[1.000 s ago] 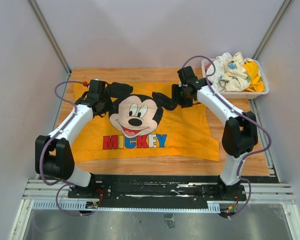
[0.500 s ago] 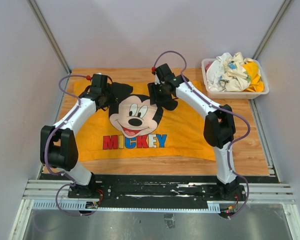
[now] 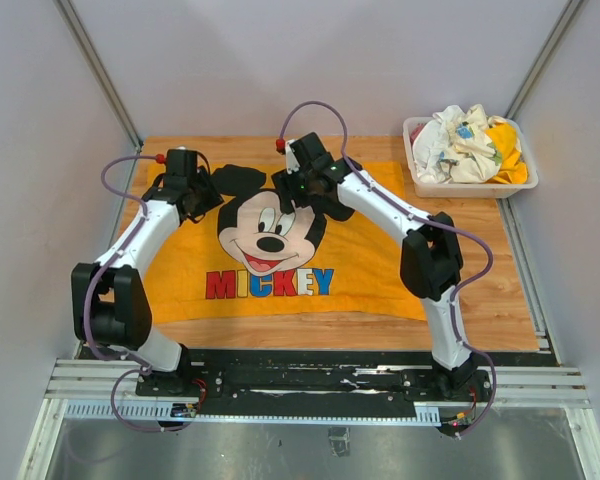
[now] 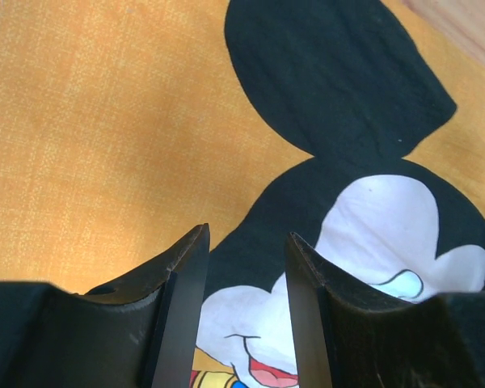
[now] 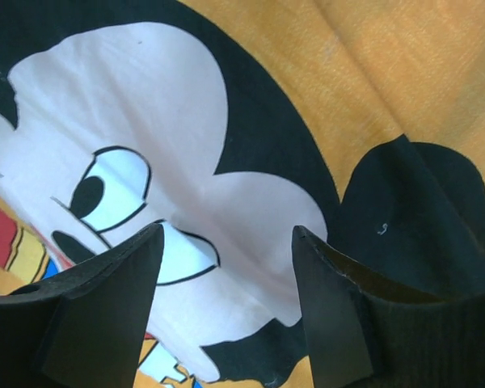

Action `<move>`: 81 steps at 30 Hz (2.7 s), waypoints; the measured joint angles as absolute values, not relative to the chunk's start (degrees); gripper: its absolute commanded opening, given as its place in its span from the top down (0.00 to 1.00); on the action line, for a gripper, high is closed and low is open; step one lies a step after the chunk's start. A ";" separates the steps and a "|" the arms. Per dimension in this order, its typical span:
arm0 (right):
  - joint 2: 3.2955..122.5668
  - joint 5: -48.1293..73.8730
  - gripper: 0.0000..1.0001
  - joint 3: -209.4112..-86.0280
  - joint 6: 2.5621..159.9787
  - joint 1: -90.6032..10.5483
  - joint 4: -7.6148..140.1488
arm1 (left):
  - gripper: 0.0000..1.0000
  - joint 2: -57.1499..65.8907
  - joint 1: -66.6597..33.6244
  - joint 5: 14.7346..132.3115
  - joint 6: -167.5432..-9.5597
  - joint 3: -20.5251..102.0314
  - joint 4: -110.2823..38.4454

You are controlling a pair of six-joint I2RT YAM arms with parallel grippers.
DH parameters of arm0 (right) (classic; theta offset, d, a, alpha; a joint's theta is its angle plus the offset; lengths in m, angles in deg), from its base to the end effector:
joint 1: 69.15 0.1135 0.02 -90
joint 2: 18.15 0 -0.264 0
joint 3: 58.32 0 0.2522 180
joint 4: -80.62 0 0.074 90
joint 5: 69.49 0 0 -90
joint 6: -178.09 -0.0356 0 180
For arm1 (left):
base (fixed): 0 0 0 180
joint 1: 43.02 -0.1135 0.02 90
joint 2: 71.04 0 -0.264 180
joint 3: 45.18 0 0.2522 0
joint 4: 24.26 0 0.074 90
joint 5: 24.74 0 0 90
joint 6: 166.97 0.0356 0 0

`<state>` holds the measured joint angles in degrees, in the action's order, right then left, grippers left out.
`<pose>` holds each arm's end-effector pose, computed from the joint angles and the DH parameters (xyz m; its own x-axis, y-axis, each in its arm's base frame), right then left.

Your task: Remove the trousers from the hanger

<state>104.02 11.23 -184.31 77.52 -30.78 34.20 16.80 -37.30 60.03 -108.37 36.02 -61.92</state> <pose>0.3826 0.3102 0.2799 -0.6511 -0.2846 -0.7036 -0.5964 0.7653 0.2423 0.3375 -0.0305 0.2717 -0.6111 -0.4602 -0.6440 -0.3328 0.8876 -0.3185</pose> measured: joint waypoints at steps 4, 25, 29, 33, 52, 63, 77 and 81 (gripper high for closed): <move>105.83 12.96 0.37 -184.53 78.81 -30.81 35.16 | 0.53 15.27 -37.26 60.55 -108.43 35.78 -61.90; 105.83 14.80 0.99 -182.26 79.77 -28.12 36.38 | 0.53 12.91 -38.55 61.49 -108.28 34.34 -63.26; 102.58 14.78 0.99 -180.20 79.77 -27.59 36.21 | 0.53 12.47 -38.85 61.47 -108.26 34.34 -63.61; 98.38 14.05 0.99 -178.78 79.77 -26.35 35.66 | 0.53 12.14 -39.09 61.47 -108.26 34.34 -63.87; 93.18 9.62 0.58 -168.59 78.94 -23.13 30.70 | 0.53 11.62 -39.20 61.51 -108.11 34.01 -64.39; 88.61 14.84 0.58 -164.66 74.02 -30.00 31.14 | 0.53 10.61 -39.20 63.59 -107.63 33.38 -63.54; 97.70 16.41 0.51 -169.67 65.10 -40.88 34.37 | 0.53 22.13 -34.94 65.64 -108.26 42.03 -58.71; 102.45 15.61 0.50 -173.34 64.38 -40.97 34.02 | 0.53 23.86 -33.50 64.90 -107.71 41.60 -57.99</move>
<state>102.45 15.61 -173.34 64.38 -40.97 34.02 23.86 -33.50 64.90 -107.71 41.60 -57.99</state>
